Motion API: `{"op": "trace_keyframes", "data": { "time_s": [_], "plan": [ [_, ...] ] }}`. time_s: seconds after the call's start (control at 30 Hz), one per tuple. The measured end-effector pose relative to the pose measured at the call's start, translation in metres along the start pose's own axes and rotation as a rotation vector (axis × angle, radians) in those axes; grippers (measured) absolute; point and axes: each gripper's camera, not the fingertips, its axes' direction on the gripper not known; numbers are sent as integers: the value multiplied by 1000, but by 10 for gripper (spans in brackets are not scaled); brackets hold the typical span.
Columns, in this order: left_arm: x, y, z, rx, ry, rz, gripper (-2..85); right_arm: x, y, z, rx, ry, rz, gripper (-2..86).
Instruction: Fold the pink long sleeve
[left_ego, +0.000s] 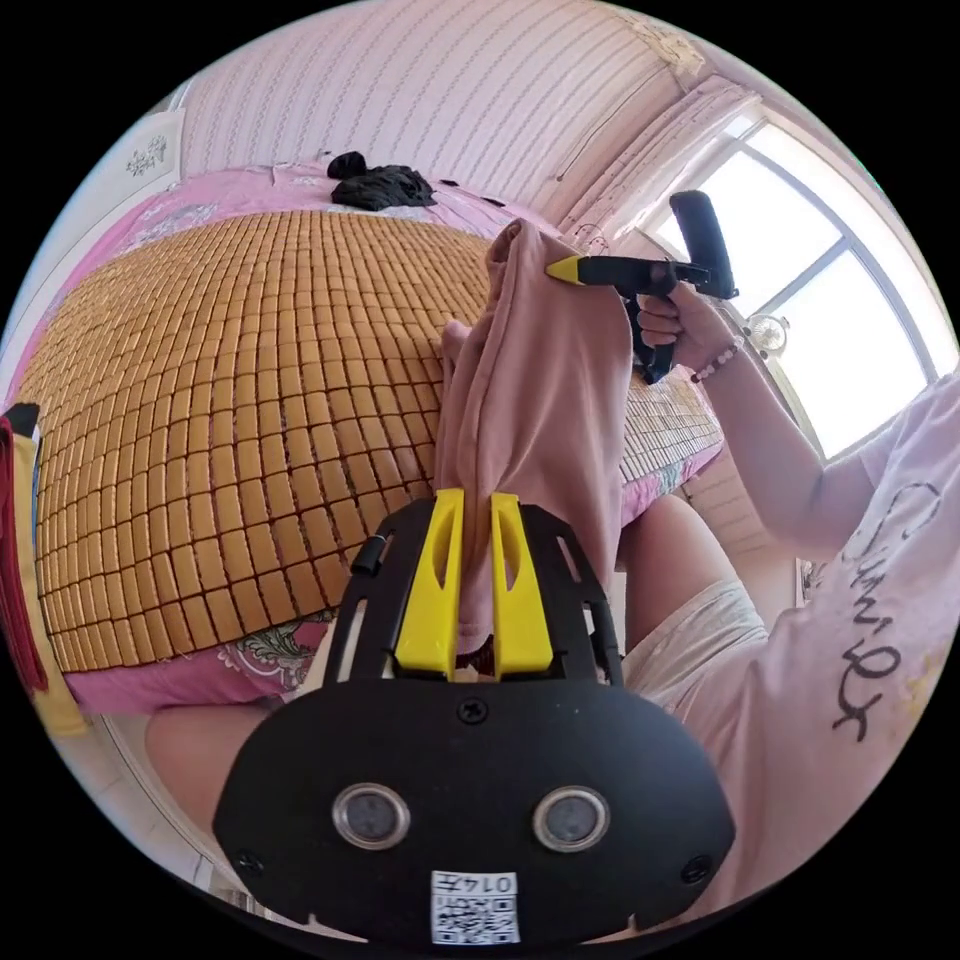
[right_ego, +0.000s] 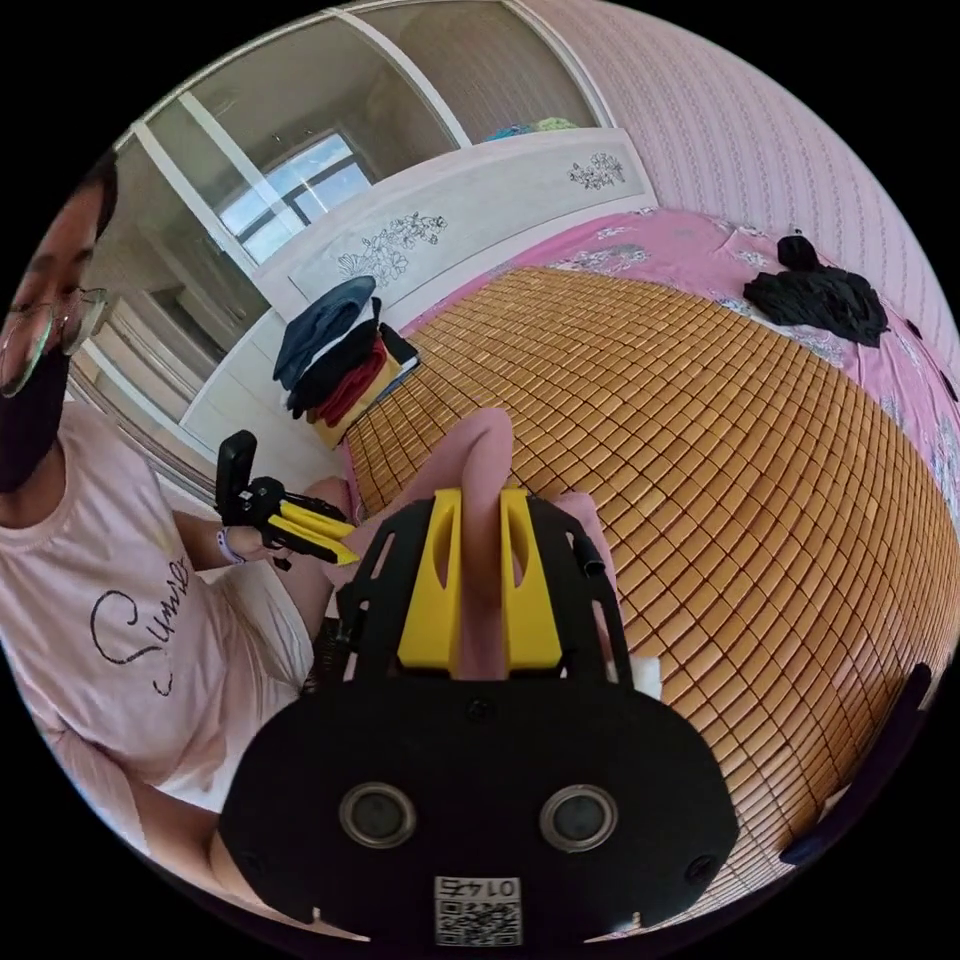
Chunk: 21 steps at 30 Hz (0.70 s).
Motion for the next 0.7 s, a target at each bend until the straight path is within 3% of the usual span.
{"op": "trace_keyframes", "data": {
  "time_s": [0.13,0.27,0.33,0.47,0.7],
  "plan": [
    [-14,2,42,-95,-61,-58,38,29,-15,86,-226,207,59,73],
    [-8,8,48,-44,-102,11,34,48,-17,78,-169,99,136,82],
    [-11,6,45,-55,-86,-4,34,48,-7,40,10,56,159,67],
    [-30,3,23,-55,-4,-86,30,31,25,-18,232,175,180,22],
    [-44,-2,-16,55,12,-125,-8,44,60,13,16,219,226,-1]
  ]
}}
